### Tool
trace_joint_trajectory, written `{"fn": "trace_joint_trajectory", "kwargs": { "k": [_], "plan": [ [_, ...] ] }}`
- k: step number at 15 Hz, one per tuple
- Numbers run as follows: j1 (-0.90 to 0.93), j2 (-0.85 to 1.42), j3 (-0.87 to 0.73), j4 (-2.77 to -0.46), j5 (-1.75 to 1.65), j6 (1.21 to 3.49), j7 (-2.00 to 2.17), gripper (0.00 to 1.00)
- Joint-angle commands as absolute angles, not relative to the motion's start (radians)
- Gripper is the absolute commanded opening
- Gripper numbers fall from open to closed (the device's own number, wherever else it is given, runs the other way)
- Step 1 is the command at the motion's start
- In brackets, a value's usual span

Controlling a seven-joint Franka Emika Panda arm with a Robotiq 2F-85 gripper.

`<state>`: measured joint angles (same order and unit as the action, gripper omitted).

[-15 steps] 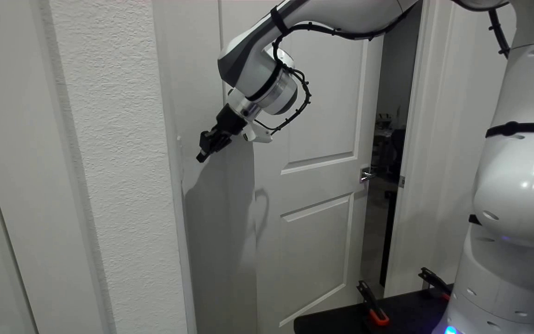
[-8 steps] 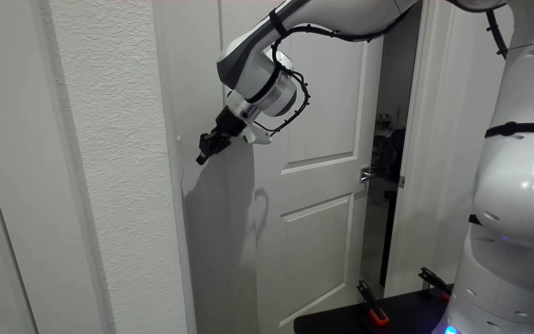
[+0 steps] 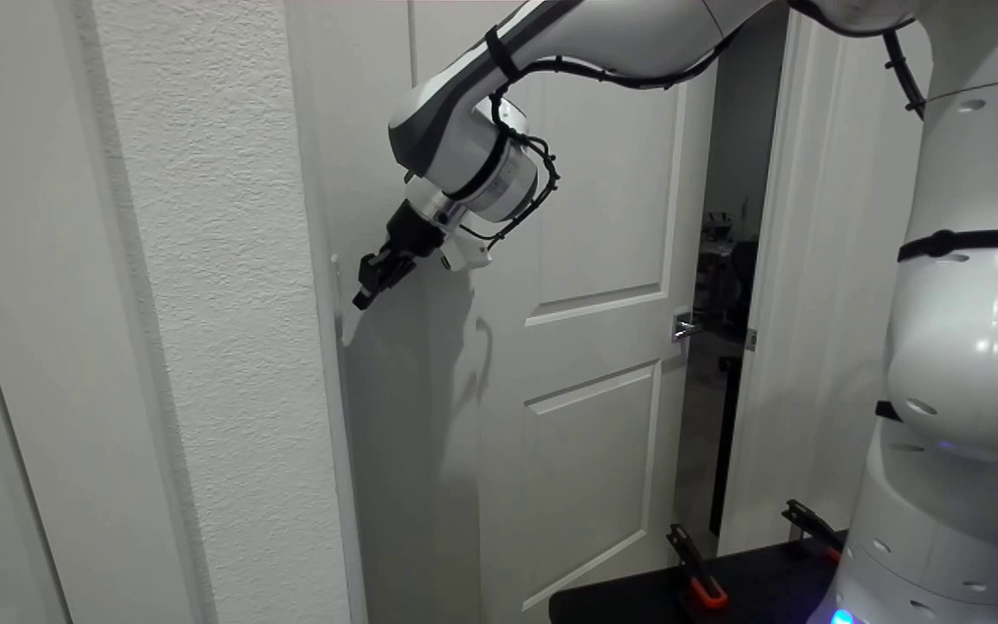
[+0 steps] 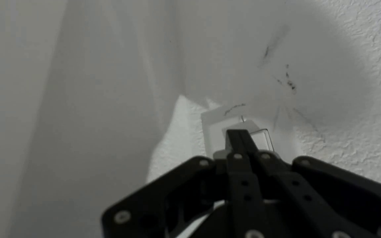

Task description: Turn off the light switch

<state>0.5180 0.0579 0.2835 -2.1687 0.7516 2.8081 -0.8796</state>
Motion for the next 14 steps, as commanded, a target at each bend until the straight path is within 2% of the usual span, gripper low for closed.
{"fn": "trace_joint_trajectory", "kwargs": {
  "k": [1, 14],
  "plan": [
    [0.528, 0.090, 0.300, -2.115, 0.792, 2.848, -0.942, 0.00],
    [0.532, 0.159, 0.319, -2.066, 0.945, 2.824, -1.136, 0.00]
  ]
}}
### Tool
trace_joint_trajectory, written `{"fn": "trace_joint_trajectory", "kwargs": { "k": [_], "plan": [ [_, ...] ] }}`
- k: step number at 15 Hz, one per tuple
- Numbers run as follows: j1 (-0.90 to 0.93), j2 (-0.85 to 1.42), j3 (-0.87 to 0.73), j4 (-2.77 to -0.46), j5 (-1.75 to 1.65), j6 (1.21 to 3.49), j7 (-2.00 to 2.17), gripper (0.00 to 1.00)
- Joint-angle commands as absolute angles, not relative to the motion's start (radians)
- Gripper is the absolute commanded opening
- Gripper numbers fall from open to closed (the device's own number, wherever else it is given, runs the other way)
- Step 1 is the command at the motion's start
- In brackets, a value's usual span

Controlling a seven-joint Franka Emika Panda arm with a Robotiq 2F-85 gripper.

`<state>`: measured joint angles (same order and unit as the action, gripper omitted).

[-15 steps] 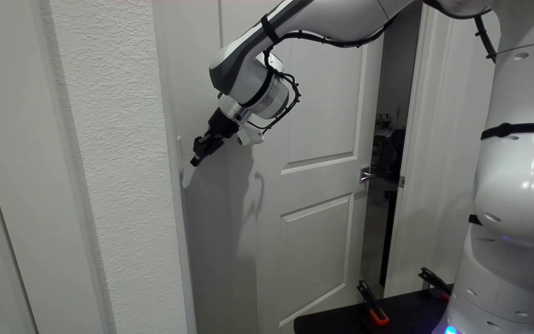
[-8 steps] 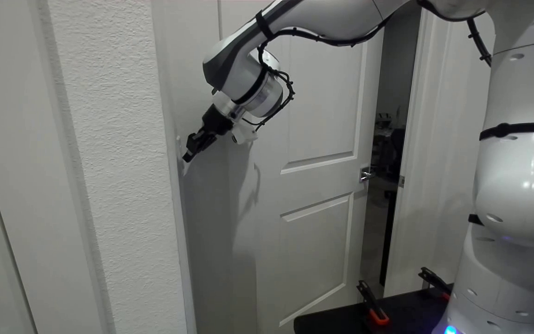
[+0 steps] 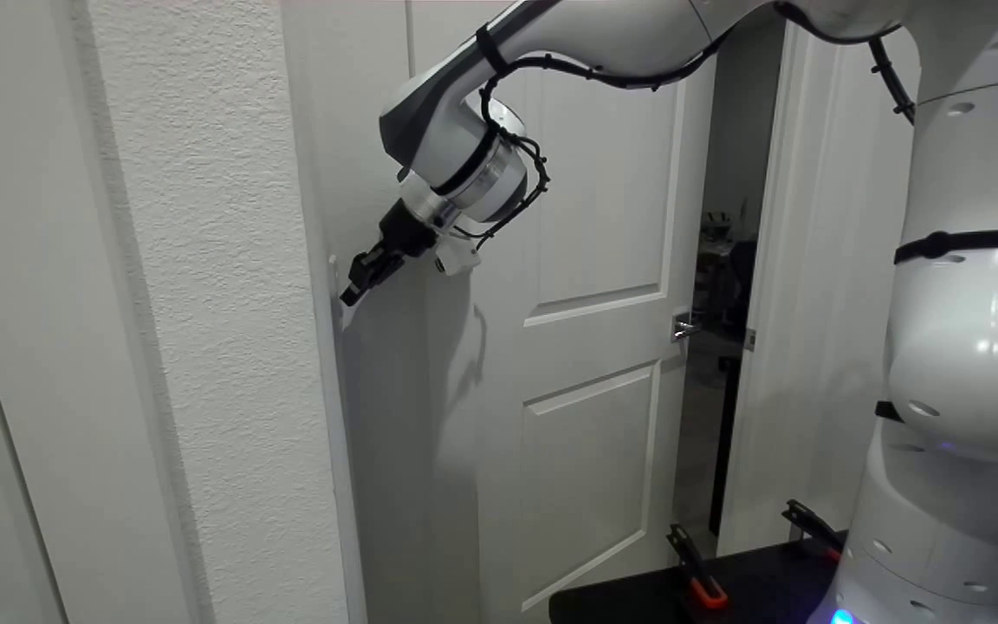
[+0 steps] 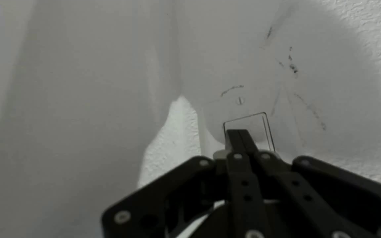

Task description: Turn off the light switch

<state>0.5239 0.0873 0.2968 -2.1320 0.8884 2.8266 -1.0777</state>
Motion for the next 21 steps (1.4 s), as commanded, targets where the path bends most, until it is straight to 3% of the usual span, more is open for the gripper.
{"fn": "trace_joint_trajectory", "kwargs": {
  "k": [1, 16, 21],
  "plan": [
    [0.532, 0.166, 0.319, -2.062, 0.950, 2.821, -1.138, 0.00],
    [0.532, 0.232, 0.329, -2.018, 0.966, 2.783, -1.186, 0.00],
    [0.537, 0.193, 0.296, -2.060, 0.824, 2.725, -1.044, 0.00]
  ]
}}
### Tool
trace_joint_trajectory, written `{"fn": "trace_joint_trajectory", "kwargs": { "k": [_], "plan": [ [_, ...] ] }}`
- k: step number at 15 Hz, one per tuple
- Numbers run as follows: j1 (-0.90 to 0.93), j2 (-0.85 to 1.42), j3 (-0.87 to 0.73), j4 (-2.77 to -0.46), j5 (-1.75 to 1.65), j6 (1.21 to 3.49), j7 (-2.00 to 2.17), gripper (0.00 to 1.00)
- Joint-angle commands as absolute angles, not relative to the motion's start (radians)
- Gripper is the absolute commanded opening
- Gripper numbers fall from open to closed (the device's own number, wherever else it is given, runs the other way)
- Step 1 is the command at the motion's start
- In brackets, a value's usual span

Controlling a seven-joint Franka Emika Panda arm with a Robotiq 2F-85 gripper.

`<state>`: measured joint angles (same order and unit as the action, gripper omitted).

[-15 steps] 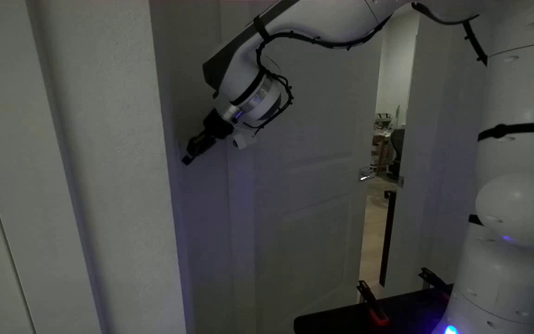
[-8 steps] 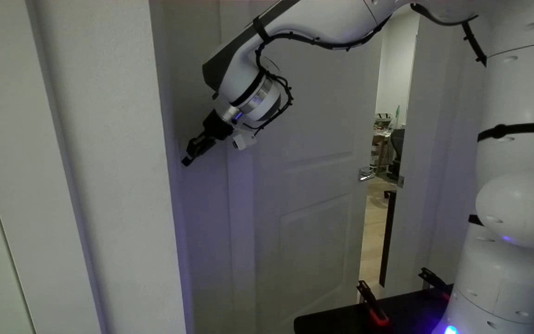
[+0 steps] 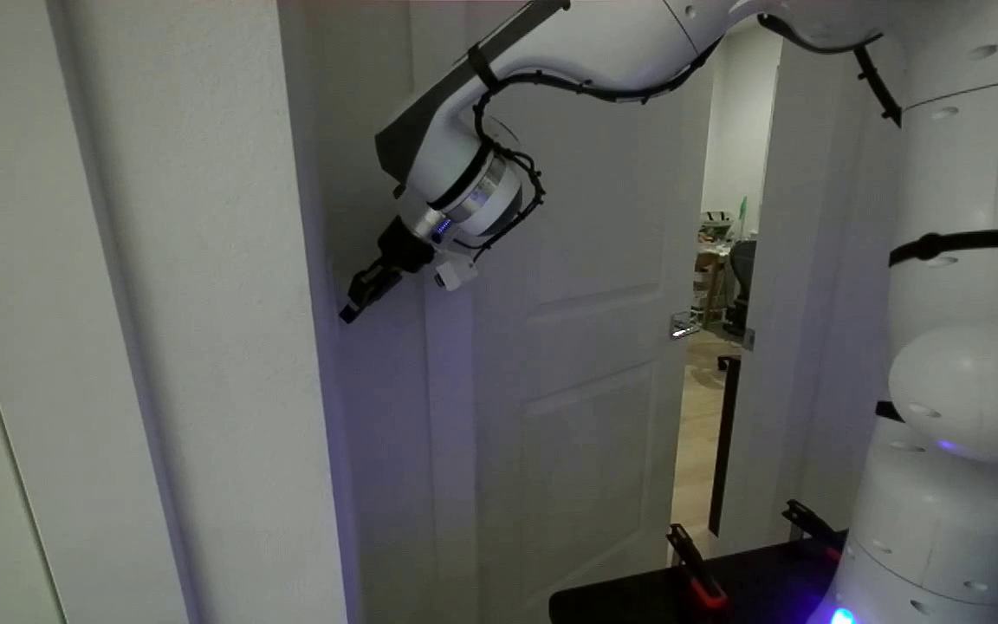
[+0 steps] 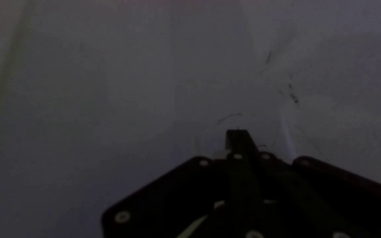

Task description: Turn off the light switch

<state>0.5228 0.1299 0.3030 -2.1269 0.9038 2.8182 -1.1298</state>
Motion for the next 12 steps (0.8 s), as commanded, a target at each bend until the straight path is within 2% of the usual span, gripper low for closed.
{"fn": "trace_joint_trajectory", "kwargs": {
  "k": [1, 5, 12],
  "plan": [
    [0.478, 0.177, 0.347, -2.067, 0.759, 2.702, -0.973, 0.00],
    [0.445, 0.123, 0.357, -2.039, 0.499, 2.442, -0.642, 0.00],
    [0.432, 0.081, 0.403, -1.911, 0.412, 2.023, -0.353, 0.00]
  ]
}}
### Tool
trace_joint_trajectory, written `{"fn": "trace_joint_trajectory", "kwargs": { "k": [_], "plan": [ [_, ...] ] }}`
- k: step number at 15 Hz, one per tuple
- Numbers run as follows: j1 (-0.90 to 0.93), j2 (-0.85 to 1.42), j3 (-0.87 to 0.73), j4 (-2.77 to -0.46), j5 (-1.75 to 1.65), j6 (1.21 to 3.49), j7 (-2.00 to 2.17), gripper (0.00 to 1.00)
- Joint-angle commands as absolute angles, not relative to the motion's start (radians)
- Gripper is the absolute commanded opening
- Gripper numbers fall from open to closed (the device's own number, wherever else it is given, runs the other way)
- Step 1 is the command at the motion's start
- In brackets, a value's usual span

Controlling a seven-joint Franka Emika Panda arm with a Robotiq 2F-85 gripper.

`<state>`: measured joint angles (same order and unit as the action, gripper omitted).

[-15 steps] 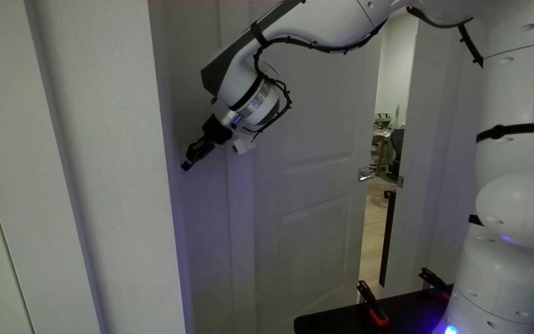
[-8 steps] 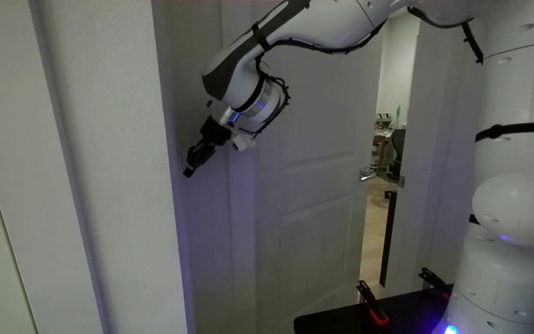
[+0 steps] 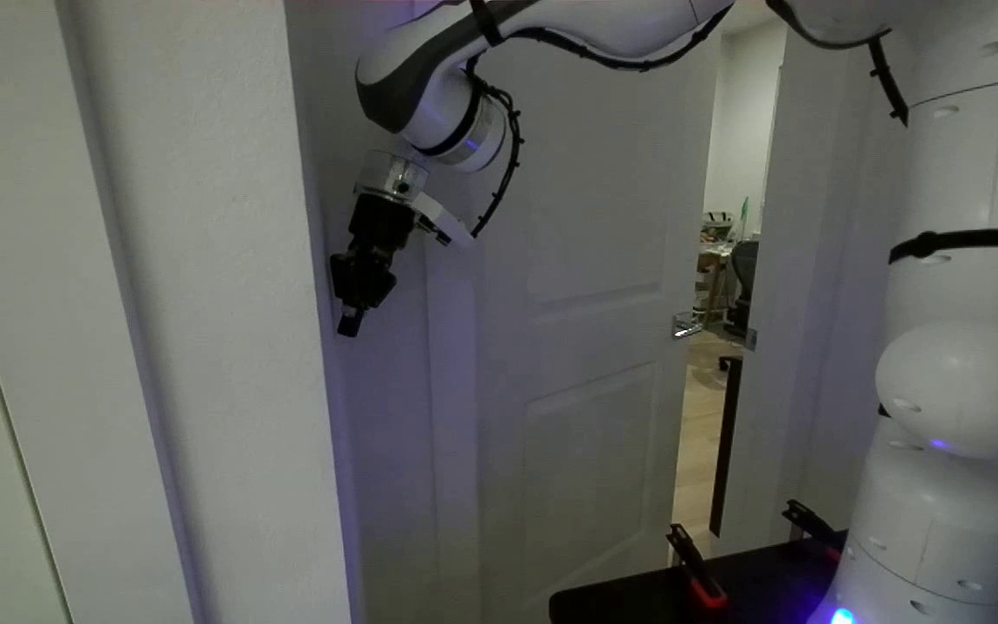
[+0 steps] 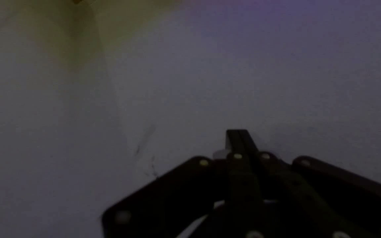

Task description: Turn off the light switch

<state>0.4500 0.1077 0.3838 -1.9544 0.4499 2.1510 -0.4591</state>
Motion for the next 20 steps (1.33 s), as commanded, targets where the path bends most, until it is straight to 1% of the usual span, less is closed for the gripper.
{"fn": "trace_joint_trajectory", "kwargs": {
  "k": [1, 6, 7, 8, 9, 12, 14, 17, 18, 20],
  "plan": [
    [0.433, 0.064, 0.402, -1.909, 0.403, 1.978, -0.317, 0.00],
    [0.438, -0.010, 0.399, -1.915, 0.364, 1.811, -0.153, 0.00],
    [0.439, -0.023, 0.400, -1.915, 0.358, 1.785, -0.123, 0.26],
    [0.440, -0.037, 0.401, -1.916, 0.353, 1.758, -0.090, 0.28],
    [0.442, -0.052, 0.403, -1.915, 0.349, 1.734, -0.061, 0.34],
    [0.446, -0.109, 0.413, -1.918, 0.351, 1.670, 0.031, 0.58],
    [0.445, -0.151, 0.422, -1.923, 0.346, 1.635, 0.100, 0.71],
    [0.437, -0.213, 0.433, -1.929, 0.317, 1.574, 0.209, 0.95],
    [0.433, -0.231, 0.436, -1.931, 0.304, 1.550, 0.244, 0.99],
    [0.426, -0.262, 0.439, -1.929, 0.279, 1.502, 0.300, 1.00]
  ]
}}
